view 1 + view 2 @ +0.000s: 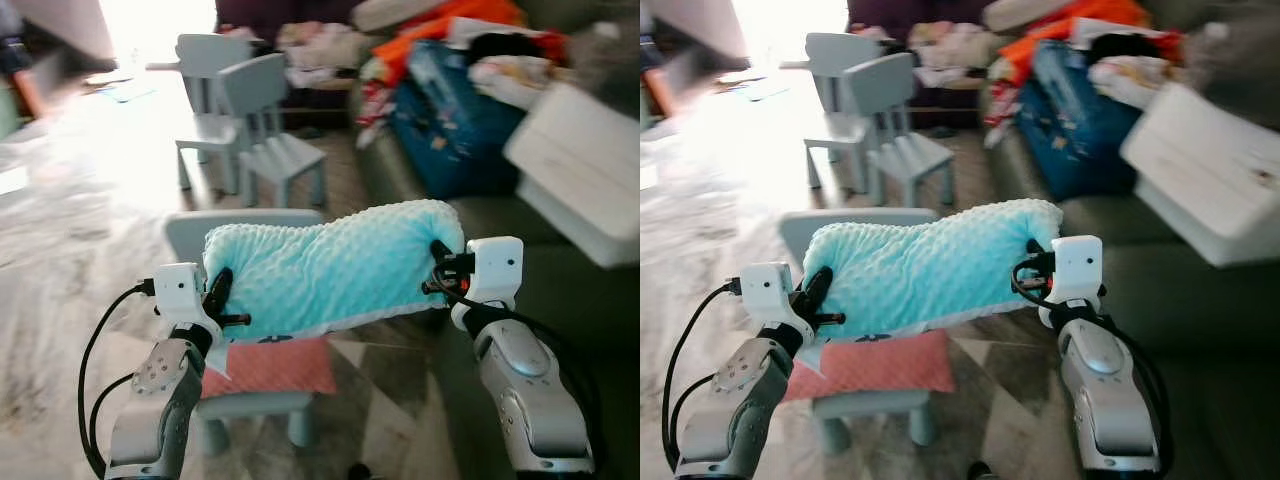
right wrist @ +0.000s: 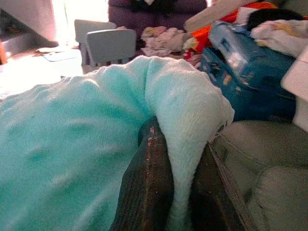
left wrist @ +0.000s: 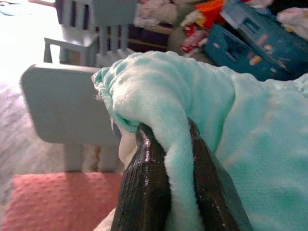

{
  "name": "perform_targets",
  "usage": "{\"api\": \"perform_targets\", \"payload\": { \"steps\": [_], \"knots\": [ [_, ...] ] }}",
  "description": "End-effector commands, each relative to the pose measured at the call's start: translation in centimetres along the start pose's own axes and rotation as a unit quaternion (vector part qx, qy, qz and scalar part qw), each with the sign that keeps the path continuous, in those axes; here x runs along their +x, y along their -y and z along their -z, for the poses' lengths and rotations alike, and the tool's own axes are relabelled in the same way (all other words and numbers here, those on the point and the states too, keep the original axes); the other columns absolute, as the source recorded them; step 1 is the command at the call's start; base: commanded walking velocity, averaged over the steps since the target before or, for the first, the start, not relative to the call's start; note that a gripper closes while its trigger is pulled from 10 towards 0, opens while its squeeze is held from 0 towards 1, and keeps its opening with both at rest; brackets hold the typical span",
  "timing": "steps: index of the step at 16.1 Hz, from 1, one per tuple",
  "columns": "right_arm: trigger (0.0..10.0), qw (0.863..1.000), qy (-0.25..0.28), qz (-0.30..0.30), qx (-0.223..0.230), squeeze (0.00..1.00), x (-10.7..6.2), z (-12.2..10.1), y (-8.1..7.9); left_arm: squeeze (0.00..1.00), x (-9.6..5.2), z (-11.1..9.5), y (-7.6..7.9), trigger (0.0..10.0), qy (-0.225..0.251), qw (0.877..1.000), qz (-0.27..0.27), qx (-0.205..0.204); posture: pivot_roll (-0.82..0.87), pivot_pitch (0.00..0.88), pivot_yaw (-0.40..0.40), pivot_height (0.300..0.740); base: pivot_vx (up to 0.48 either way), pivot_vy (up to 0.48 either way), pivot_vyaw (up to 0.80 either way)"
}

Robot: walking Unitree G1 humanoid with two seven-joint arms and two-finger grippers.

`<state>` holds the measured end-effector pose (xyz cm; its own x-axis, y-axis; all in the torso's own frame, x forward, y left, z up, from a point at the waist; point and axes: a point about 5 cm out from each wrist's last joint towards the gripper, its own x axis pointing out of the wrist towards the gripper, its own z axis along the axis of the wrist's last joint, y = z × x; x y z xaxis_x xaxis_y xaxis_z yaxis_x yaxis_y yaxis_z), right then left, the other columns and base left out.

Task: Move the pillow to the sofa

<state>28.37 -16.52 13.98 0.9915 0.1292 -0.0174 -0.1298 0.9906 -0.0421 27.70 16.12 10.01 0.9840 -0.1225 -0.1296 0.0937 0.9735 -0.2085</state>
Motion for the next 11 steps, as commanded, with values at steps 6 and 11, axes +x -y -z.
{"api": "perform_targets", "payload": {
  "steps": [6,11],
  "knots": [
    [10.0,1.000,0.016,0.000,-0.002,0.00,0.40,-0.83,0.15,0.00,0.12,-0.28,0.25,10.0,0.005,1.000,0.003,0.004,-0.15,0.000,-0.003,0.740,-0.264,0.000,0.00],
    [10.0,1.000,0.016,-0.001,-0.003,0.00,0.44,-0.83,0.20,0.00,0.13,-0.21,0.29,10.0,0.004,1.000,0.001,-0.001,-0.15,0.000,-0.004,0.740,-0.272,0.000,0.00]
  ]
}}
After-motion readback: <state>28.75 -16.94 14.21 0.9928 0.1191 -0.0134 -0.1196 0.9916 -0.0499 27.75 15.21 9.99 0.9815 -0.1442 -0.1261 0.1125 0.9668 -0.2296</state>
